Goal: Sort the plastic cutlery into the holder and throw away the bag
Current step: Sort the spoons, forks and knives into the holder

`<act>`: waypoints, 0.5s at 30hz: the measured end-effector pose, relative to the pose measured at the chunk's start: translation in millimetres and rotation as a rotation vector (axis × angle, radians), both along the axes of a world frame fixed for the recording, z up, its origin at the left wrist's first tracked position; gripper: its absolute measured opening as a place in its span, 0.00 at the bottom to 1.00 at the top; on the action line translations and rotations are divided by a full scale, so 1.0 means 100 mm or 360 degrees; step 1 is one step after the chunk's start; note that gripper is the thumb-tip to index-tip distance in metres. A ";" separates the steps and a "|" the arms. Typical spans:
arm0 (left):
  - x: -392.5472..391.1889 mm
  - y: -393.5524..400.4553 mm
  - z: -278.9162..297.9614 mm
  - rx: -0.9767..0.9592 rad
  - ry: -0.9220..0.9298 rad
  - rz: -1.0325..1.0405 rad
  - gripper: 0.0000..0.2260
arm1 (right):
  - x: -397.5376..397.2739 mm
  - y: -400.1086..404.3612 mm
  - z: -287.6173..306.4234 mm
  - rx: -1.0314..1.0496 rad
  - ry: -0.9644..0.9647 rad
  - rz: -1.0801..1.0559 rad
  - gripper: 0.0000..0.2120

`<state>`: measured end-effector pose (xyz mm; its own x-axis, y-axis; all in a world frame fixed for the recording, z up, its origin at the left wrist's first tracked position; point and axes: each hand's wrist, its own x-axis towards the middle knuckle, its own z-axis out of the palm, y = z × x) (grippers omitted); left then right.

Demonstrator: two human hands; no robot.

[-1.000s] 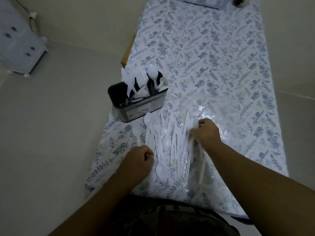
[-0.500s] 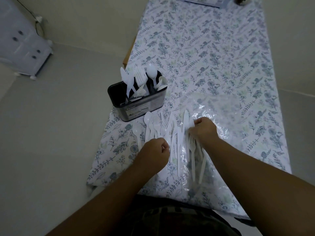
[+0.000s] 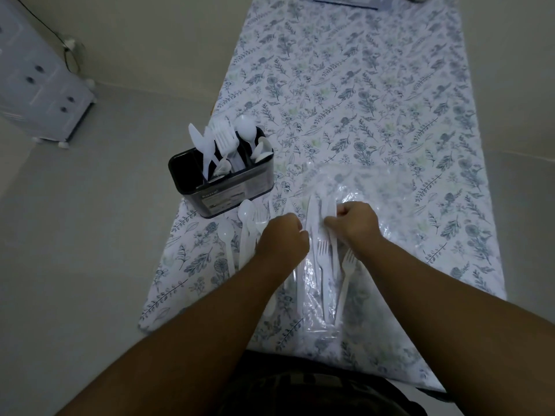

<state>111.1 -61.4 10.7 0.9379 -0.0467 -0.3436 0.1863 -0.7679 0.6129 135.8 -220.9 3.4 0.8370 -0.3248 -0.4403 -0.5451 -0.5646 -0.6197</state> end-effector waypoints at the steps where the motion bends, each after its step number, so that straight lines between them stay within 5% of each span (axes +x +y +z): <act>1: 0.04 -0.03 0.00 0.0011 0.0010 0.0023 0.07 | 0.01 -0.03 0.02 0.0071 -0.0036 -0.0077 0.11; 5: 0.17 -0.19 -0.05 0.0077 0.0062 0.0057 0.08 | 0.08 -0.19 0.11 0.0331 -0.0170 -0.0317 0.14; 9: 0.27 -0.34 -0.04 0.0233 0.0130 0.0062 0.11 | 0.14 -0.33 0.25 0.0473 -0.0237 -0.0375 0.05; 15: 0.29 -0.43 0.05 0.0302 0.0160 0.0071 0.11 | -0.06 -0.29 0.34 0.0909 0.0055 -0.0414 0.09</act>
